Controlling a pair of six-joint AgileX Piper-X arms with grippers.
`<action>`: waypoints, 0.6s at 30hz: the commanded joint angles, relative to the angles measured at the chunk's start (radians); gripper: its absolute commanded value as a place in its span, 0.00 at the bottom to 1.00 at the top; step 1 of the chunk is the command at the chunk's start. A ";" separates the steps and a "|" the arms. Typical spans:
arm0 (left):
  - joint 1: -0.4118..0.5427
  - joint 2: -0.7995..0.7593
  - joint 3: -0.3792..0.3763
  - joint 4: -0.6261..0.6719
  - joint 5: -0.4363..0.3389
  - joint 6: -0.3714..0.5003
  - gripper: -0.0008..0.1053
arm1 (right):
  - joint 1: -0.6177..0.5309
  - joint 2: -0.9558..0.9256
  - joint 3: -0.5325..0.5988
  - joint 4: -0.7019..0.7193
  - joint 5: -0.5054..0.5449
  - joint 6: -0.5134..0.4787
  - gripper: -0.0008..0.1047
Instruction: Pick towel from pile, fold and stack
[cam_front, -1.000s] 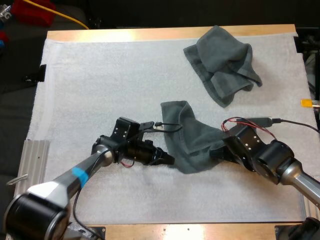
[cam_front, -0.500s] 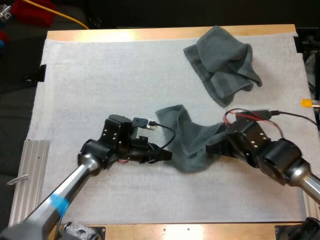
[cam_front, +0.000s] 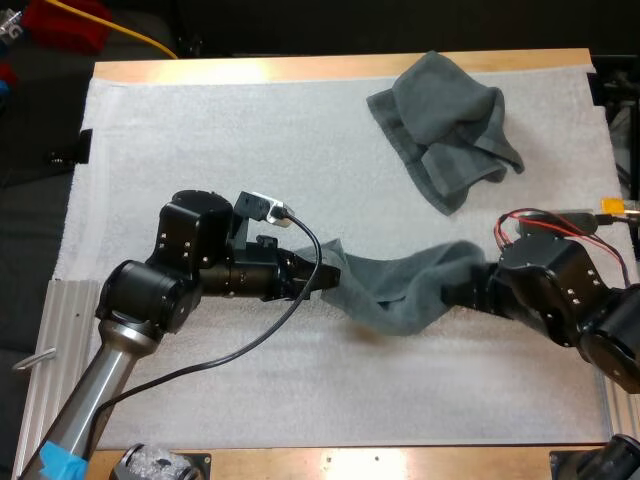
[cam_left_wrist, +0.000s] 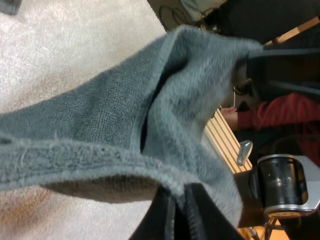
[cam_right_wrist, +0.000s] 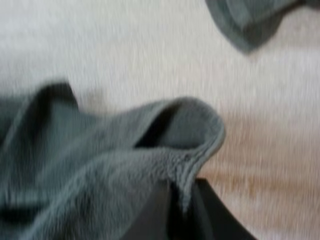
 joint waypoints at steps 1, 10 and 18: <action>0.001 -0.021 -0.015 0.014 0.001 0.005 0.01 | -0.003 -0.001 -0.019 0.040 -0.062 0.000 0.01; 0.001 -0.126 -0.021 0.074 -0.020 -0.004 0.01 | -0.003 0.001 -0.066 0.137 -0.272 -0.003 0.01; 0.001 -0.154 -0.038 0.102 -0.020 -0.004 0.01 | 0.011 -0.064 -0.087 0.092 -0.235 0.052 0.01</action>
